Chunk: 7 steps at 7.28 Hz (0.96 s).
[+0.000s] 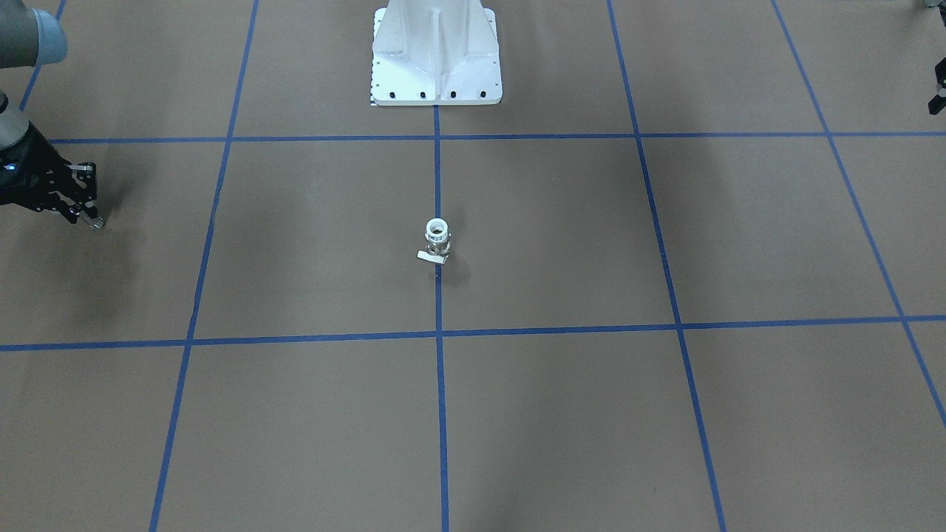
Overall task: Assemble PPR valve and pipe with both arms
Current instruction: 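Lower the right gripper onto the small chrome fitting and grasp it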
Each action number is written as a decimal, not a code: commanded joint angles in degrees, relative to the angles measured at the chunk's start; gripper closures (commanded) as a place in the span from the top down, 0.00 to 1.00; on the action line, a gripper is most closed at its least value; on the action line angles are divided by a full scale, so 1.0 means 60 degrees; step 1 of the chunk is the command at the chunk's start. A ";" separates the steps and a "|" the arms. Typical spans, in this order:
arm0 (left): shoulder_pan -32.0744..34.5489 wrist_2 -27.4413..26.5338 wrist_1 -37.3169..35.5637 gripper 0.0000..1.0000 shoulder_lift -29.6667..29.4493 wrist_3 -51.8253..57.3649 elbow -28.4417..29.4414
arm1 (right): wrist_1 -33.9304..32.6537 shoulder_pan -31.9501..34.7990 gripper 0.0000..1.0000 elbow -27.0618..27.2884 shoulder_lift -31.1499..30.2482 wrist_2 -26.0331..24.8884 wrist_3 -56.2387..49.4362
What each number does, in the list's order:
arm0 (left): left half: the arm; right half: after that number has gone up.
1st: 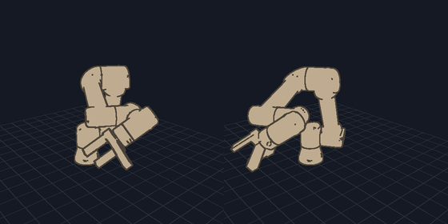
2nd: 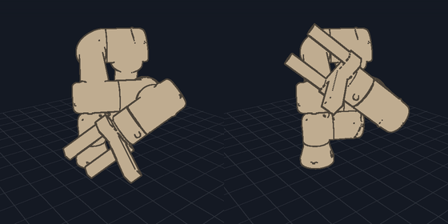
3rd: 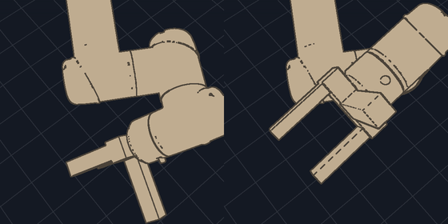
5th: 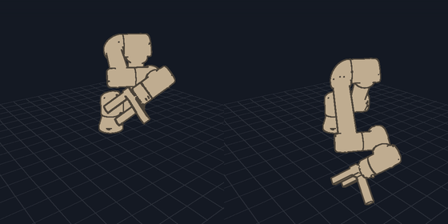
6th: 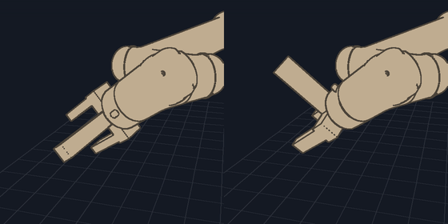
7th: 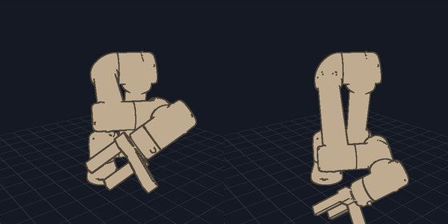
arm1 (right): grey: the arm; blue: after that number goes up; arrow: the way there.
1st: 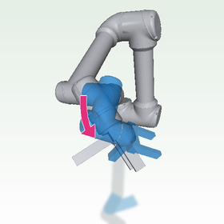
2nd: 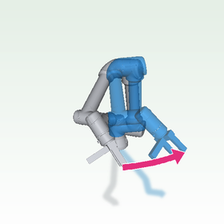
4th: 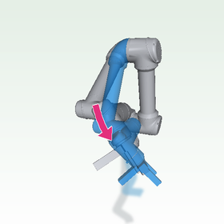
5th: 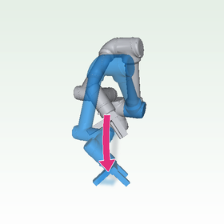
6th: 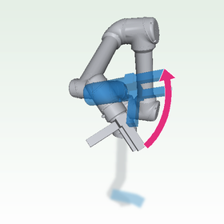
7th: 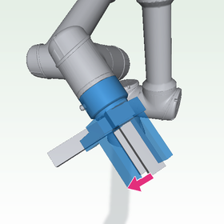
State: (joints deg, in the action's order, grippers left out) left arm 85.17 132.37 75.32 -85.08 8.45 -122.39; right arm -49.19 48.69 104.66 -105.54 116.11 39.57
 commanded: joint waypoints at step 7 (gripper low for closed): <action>0.2104 0.0013 0.0835 1.00 0.0395 0.2201 0.2466 | -0.4232 0.1070 0.00 0.2139 0.3300 0.1464 0.1989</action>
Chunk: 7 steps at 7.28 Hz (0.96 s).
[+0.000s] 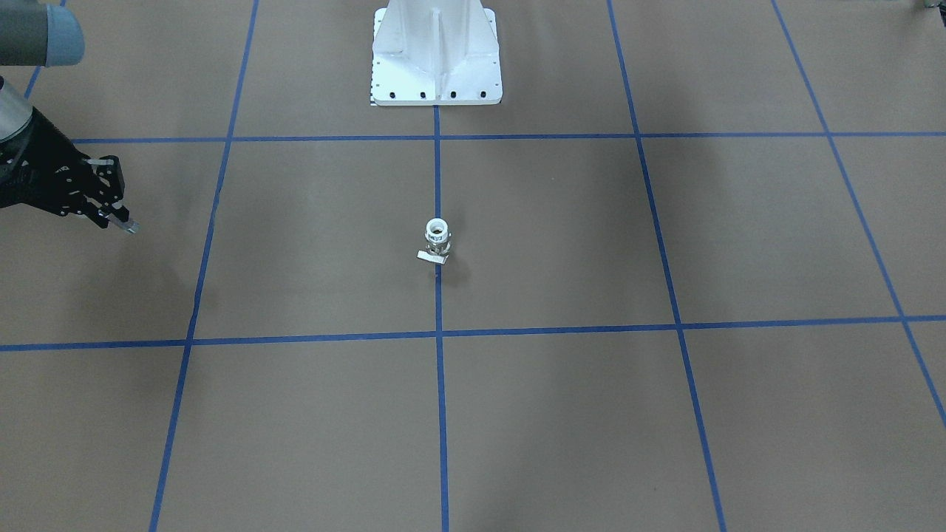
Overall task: Assemble PPR valve and pipe with both arms
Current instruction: 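Carry the fitting with the right gripper above the standing valve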
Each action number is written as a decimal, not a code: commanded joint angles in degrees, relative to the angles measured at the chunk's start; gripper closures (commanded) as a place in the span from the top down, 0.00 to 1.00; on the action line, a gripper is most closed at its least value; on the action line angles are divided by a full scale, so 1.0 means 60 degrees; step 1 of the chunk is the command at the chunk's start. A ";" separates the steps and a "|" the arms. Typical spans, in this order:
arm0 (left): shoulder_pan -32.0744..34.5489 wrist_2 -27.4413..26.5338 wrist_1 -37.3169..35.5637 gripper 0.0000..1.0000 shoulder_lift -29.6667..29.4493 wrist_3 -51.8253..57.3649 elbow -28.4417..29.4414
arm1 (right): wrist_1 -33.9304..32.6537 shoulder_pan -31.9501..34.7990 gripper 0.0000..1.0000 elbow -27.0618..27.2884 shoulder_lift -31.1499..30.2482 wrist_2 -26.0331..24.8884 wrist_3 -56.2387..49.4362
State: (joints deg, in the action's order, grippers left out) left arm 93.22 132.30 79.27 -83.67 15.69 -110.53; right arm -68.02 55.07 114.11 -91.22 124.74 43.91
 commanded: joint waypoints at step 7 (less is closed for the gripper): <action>0.1016 0.0216 0.0176 1.00 0.0263 0.1091 0.0507 | -0.5846 -0.3301 0.00 -0.0786 0.7211 -0.2826 0.6662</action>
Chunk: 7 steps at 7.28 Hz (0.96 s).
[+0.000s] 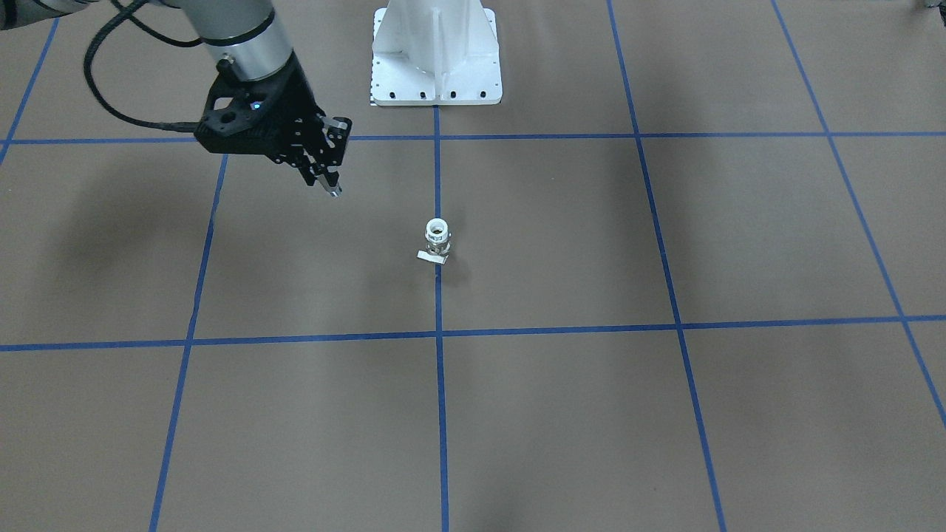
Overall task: Assemble PPR valve and pipe with both arms
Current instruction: 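Carry the fitting with the right gripper above the standing valve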
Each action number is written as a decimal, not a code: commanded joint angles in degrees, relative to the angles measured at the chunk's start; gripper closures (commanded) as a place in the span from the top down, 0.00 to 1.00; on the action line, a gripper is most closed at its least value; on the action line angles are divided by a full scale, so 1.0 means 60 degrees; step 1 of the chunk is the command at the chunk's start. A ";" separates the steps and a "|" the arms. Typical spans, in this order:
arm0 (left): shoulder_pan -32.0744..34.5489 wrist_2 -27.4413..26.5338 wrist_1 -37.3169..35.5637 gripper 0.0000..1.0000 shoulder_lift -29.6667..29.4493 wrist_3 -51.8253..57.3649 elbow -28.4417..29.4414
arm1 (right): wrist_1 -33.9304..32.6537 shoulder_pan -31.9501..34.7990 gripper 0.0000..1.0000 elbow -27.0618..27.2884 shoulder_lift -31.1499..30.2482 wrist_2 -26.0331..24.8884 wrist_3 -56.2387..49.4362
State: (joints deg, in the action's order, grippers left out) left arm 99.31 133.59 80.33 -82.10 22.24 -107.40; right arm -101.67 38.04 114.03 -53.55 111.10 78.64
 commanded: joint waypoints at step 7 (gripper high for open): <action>0.0000 0.0000 0.0000 1.00 -0.0014 0.0000 -0.0015 | -0.0164 -0.1637 0.00 -0.3463 0.2597 -0.1743 0.2099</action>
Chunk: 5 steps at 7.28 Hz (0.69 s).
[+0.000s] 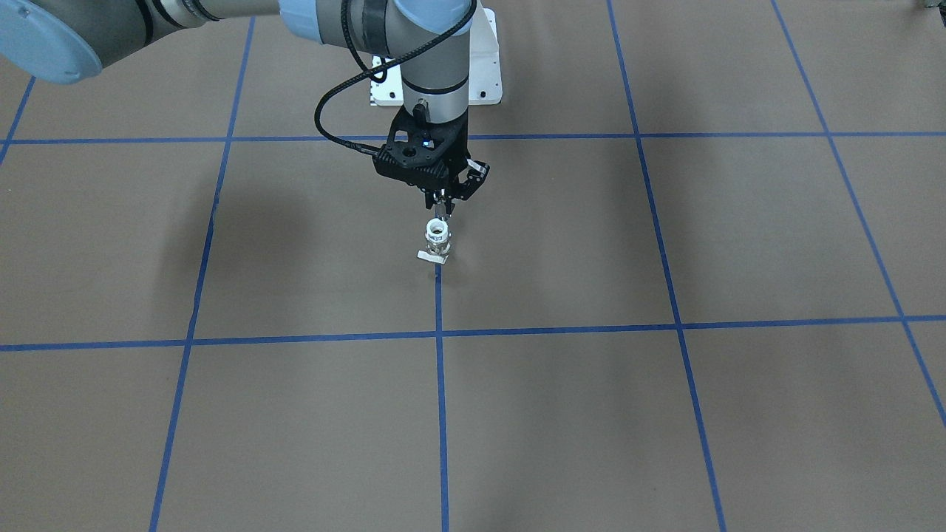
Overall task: Assemble PPR valve and pipe with both arms
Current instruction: 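Press the fitting down onto the valve's white end with the right gripper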
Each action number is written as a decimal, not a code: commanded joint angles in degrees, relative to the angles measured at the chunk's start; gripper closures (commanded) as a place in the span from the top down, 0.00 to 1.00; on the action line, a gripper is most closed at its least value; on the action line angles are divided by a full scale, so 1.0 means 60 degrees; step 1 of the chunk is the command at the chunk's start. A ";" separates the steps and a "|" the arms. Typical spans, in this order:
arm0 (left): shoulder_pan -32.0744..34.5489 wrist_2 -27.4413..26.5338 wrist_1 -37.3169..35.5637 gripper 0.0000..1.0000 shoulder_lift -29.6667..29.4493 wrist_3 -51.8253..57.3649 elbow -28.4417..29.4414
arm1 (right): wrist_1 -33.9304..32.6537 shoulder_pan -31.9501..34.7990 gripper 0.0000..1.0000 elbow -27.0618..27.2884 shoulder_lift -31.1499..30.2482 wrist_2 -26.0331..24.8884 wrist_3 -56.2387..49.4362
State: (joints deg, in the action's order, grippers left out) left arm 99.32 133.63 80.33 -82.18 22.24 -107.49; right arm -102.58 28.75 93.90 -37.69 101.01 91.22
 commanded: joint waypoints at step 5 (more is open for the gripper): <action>0.0000 -0.0006 0.0000 1.00 0.0015 0.0015 0.0000 | -0.0057 -0.0090 0.00 -0.0197 -0.0060 -0.0457 -0.0072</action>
State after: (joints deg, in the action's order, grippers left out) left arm 99.32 133.59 80.33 -82.16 22.25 -107.44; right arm -102.94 28.22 92.78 -38.00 98.81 90.93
